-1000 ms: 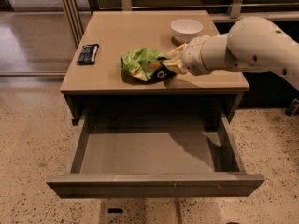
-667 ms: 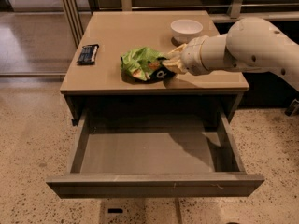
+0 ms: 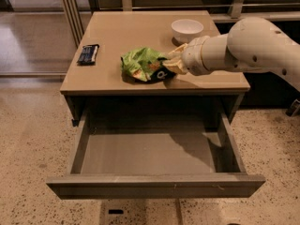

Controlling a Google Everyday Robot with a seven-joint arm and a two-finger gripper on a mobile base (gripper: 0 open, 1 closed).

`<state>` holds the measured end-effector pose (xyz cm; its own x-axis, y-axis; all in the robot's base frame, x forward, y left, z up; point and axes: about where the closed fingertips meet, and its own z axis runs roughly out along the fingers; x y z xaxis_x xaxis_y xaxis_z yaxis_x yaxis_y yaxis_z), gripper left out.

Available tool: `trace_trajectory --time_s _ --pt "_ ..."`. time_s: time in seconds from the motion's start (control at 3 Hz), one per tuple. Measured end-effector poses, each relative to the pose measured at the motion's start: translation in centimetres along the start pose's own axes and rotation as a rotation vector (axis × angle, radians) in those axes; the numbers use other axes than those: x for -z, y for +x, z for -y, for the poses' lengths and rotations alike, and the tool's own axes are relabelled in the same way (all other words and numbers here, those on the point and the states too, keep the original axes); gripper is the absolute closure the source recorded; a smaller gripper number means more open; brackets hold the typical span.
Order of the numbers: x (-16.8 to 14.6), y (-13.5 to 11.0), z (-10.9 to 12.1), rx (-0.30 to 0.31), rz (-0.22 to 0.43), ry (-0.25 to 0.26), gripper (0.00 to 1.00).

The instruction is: Pick green rice chip bag from top drawer and place on counter

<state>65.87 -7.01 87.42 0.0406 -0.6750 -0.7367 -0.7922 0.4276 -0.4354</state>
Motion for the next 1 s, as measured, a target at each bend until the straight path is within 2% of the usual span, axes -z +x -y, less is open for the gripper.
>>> trace_trajectory --time_s 0.33,0.67,1.0 --pt "0.0 0.0 0.0 0.0 0.0 0.0 0.11" --pt "0.0 0.0 0.0 0.0 0.0 0.0 0.0" --pt "0.0 0.0 0.0 0.0 0.0 0.0 0.0"
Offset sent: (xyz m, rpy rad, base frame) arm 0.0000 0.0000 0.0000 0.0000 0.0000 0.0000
